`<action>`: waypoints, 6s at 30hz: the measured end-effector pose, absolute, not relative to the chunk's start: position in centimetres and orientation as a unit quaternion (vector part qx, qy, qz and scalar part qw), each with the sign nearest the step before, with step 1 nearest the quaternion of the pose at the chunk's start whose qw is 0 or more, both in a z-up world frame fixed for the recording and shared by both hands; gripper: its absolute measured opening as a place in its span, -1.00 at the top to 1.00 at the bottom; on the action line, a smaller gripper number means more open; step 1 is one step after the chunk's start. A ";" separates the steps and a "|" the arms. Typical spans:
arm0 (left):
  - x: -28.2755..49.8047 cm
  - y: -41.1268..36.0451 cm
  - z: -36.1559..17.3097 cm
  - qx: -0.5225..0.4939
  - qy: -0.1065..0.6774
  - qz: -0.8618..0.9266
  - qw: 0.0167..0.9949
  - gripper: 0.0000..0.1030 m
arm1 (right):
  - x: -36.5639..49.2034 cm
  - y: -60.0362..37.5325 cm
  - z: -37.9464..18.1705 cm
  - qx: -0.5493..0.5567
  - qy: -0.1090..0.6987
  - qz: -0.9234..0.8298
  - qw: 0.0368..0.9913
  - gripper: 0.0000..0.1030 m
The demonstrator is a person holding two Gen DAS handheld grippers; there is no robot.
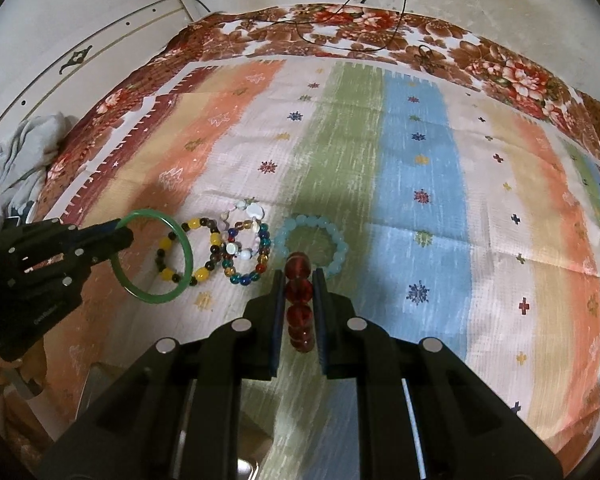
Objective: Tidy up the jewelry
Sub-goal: 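Carry the bangle and red bracelet into the silver tin and open both tools, then lift both open tools away from the tin toward the remaining bracelets, then grasp the yellow-black bead bracelet with the left tool while the right tool grasps the pale blue bracelet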
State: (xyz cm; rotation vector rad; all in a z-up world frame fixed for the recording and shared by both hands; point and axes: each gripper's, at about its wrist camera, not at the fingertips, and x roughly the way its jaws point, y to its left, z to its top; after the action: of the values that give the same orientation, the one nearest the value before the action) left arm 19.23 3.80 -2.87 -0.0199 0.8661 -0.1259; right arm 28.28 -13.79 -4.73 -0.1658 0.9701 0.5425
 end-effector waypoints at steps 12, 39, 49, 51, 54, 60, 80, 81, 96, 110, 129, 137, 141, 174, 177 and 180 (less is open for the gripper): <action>15.9 4.3 -1.5 -0.028 0.411 -0.070 0.909 0.83 | 24.8 -15.3 -1.7 -0.052 0.426 0.278 0.859 0.71; 9.1 2.7 0.0 -0.060 0.380 -0.102 0.918 0.81 | 16.8 -15.2 1.5 -0.050 0.354 0.349 0.866 0.71; 6.8 1.8 0.2 -0.063 0.356 -0.121 0.925 0.80 | 15.4 -15.6 1.4 -0.044 0.351 0.356 0.865 0.71; 6.5 1.6 0.4 -0.064 0.349 -0.126 0.926 0.80 | 15.0 -15.8 1.4 -0.042 0.350 0.358 0.865 0.71; 6.3 1.4 0.6 -0.067 0.347 -0.132 0.926 0.80 | 14.4 -16.0 1.1 -0.043 0.354 0.358 0.863 0.71; 6.0 0.5 0.4 -0.062 0.348 -0.142 0.925 0.80 | 14.0 -16.2 0.7 -0.041 0.362 0.358 0.860 0.71; 5.4 -1.1 -0.6 -0.055 0.367 -0.176 0.912 0.79 | 13.0 -15.8 -1.2 -0.054 0.394 0.356 0.846 0.71; 5.3 -1.2 -0.6 -0.054 0.365 -0.175 0.913 0.73 | 12.9 -15.9 -1.2 -0.051 0.393 0.356 0.846 0.69; 6.9 4.0 0.1 -0.069 0.361 -0.041 0.929 -0.27 | 16.2 -17.6 -0.8 -0.020 0.384 0.286 0.878 -0.53; 10.6 4.9 -0.1 -0.026 0.370 0.005 0.929 -0.68 | 19.3 -17.7 -1.7 -0.021 0.388 0.237 0.891 -0.79; 15.1 6.0 -0.8 -0.017 0.377 0.019 0.926 -0.88 | 24.8 -17.0 -3.2 -0.021 0.409 0.207 0.888 -0.82; 16.6 5.7 -1.6 -0.009 0.388 0.014 0.922 -0.89 | 26.6 -16.3 -3.8 -0.031 0.421 0.209 0.882 -0.84; 17.7 5.4 -2.3 0.008 0.393 0.017 0.919 -0.89 | 27.5 -16.1 -4.3 -0.032 0.427 0.204 0.880 -0.84; 22.6 6.8 -7.0 0.005 0.454 -0.005 0.891 -0.88 | 34.9 -14.8 -9.7 -0.034 0.488 0.169 0.855 -0.84; 22.9 7.2 -7.6 -0.013 0.467 -0.014 0.884 -0.87 | 35.5 -14.6 -10.7 -0.044 0.496 0.161 0.852 -0.84; 23.3 7.5 -8.0 -0.011 0.469 -0.010 0.883 -0.86 | 36.1 -14.3 -11.4 -0.052 0.498 0.151 0.853 -0.84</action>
State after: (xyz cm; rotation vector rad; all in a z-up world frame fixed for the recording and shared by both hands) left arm 23.35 7.47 -7.99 -0.0228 0.9758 -0.0208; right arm 36.08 -14.30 -11.36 -0.1104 1.0475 0.3169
